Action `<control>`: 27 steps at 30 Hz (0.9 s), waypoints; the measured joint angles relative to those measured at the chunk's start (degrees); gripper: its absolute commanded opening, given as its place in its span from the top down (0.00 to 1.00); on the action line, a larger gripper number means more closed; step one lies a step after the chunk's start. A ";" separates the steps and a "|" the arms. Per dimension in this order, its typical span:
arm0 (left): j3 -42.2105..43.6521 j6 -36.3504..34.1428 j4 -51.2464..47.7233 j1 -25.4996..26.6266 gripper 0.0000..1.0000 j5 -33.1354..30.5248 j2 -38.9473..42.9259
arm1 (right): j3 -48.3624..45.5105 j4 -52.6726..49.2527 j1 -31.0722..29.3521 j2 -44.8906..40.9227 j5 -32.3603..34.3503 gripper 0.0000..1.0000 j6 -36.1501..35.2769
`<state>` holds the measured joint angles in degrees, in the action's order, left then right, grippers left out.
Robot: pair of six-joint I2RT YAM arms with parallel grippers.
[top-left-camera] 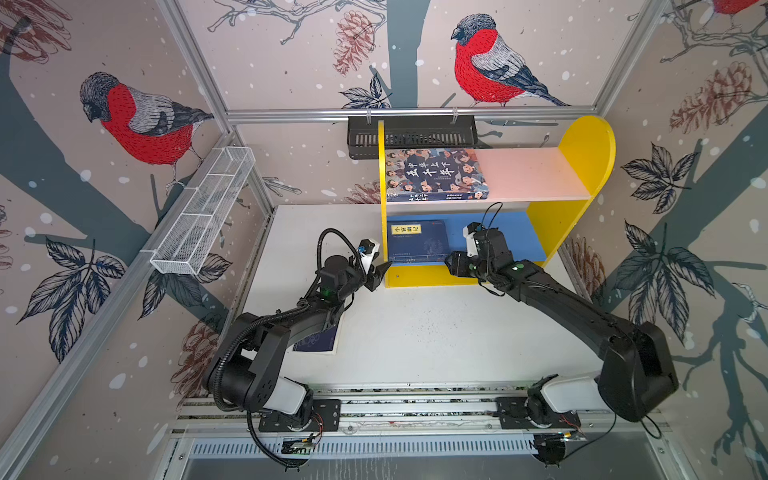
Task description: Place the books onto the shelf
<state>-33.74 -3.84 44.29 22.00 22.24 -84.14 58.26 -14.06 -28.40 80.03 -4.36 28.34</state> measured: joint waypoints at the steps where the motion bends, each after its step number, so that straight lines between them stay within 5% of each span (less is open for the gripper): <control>1: 0.00 0.00 -0.02 0.00 0.50 0.00 -0.04 | 0.00 -0.02 0.00 0.00 0.00 0.41 0.00; 16: -0.04 -0.04 -0.02 0.17 0.66 -0.35 -0.09 | 0.00 -0.04 -0.02 -0.09 0.02 0.41 0.00; 27: 0.22 -0.22 -1.20 0.28 0.42 -0.35 1.11 | -0.15 -0.09 -0.02 -0.31 0.02 0.41 0.00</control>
<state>-33.52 -4.05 43.09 22.28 21.89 -83.02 58.11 -14.15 -28.42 79.72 -4.34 28.34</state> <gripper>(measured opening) 0.564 0.586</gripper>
